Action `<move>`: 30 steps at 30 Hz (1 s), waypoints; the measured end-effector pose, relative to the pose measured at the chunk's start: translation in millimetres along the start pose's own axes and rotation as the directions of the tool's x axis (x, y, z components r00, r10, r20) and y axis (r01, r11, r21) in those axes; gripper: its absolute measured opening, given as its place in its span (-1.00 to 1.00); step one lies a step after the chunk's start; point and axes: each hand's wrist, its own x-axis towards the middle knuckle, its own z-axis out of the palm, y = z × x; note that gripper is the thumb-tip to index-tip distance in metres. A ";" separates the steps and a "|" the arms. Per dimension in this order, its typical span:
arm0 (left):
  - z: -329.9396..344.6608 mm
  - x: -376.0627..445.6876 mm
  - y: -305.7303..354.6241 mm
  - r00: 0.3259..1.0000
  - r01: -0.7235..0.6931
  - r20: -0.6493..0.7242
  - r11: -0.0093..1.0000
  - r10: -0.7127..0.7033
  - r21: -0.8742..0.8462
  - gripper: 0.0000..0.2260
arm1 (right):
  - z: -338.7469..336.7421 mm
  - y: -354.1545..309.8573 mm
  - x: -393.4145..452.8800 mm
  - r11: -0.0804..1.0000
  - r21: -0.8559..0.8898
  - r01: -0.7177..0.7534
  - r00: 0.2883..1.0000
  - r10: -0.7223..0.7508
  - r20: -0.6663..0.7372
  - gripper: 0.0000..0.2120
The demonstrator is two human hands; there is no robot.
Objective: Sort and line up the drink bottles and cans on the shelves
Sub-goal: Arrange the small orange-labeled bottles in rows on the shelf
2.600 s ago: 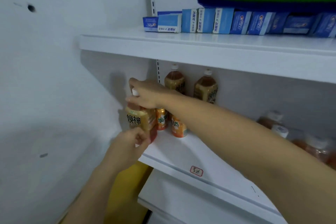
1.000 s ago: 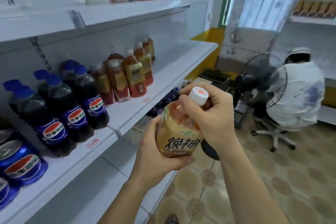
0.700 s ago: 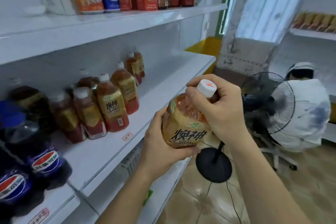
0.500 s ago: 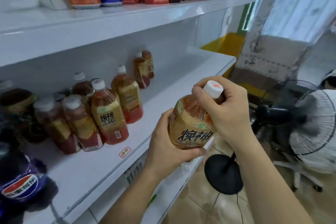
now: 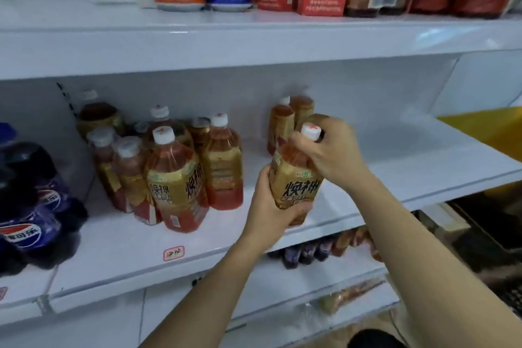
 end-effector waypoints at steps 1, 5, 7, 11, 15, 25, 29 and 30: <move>5.7 7.0 -4.1 1.000 0.002 -0.029 1.000 -0.002 -0.006 -0.25 | 3.0 10.6 9.5 1.000 -0.002 0.000 1.000 0.000 0.025 -0.60; 23.2 35.9 -27.6 0.993 0.064 -0.096 0.996 -0.069 -0.062 -0.23 | 13.8 32.1 33.3 1.000 0.007 0.025 0.998 -0.026 0.060 -0.72; 28.0 46.1 -33.6 0.988 0.090 -0.117 0.994 -0.097 -0.057 -0.21 | 12.1 36.5 44.0 1.000 -0.006 -0.002 0.994 0.003 0.111 -0.80; 26.7 64.7 -40.8 0.982 0.084 -0.165 0.995 -0.092 -0.052 -0.23 | -4.5 55.1 77.9 0.982 0.104 -0.156 0.972 0.134 0.192 -0.66; 28.6 80.8 -36.6 0.950 0.054 -0.303 0.994 -0.080 -0.093 -0.25 | -4.5 91.3 130.9 0.990 -0.043 -0.138 0.981 0.142 0.133 -0.72; 45.2 112.0 -23.2 0.778 -0.034 -0.610 0.960 -0.150 -0.279 -0.17 | 27.0 155.9 212.1 0.880 -0.434 0.193 0.885 0.036 0.465 -0.56; 64.3 93.3 -37.6 0.669 0.129 -0.707 0.972 -0.231 -0.195 -0.23 | 8.4 161.6 192.3 0.892 -0.424 0.159 0.949 -0.019 0.315 -0.75; 73.5 82.8 -43.1 0.660 0.131 -0.714 0.971 -0.235 -0.198 -0.34 | -0.2 163.0 186.8 0.895 -0.416 0.159 0.952 -0.027 0.306 -0.75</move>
